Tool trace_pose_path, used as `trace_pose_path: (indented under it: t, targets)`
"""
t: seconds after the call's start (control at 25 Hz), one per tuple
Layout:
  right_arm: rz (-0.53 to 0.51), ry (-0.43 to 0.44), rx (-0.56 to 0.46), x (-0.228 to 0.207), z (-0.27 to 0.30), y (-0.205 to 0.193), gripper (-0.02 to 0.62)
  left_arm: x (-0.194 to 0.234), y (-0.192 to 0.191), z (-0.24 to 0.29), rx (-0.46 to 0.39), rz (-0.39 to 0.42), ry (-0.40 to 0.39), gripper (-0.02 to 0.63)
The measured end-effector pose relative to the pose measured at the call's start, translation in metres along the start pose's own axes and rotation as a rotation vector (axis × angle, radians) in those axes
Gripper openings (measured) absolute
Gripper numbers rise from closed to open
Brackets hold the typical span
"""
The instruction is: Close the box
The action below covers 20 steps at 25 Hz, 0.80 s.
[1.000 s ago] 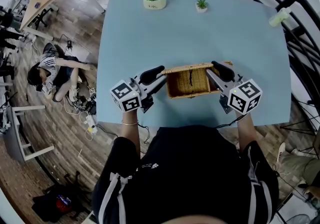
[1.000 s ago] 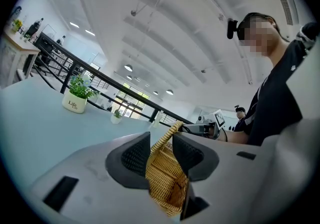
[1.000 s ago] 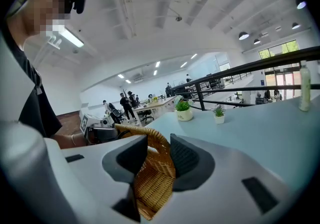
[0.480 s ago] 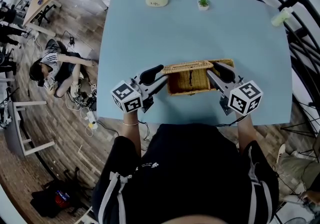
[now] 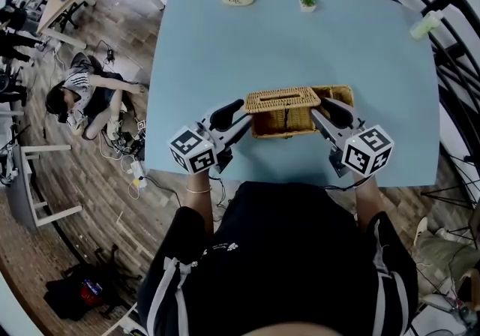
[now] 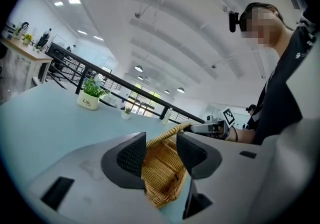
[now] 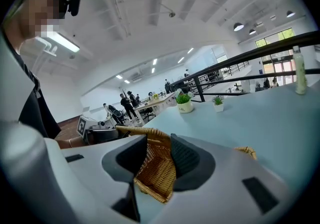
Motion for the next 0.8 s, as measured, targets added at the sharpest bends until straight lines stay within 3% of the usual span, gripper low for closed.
trace_pose_path:
  t: [0.8]
  targets:
    - [0.043,0.047,0.076,0.015,-0.011,-0.032,0.146,-0.007,-0.039,-0.012,0.020,-0.119,0.047,0.172]
Point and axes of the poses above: the fingertips, and each gripper's own axes: z forward along the fingers, x to its left, y out of its top, the point moved 2 cm from there along -z, backward along the fingers, and after that the axes turned 13 degrees about -z, right-handed, at the moved point
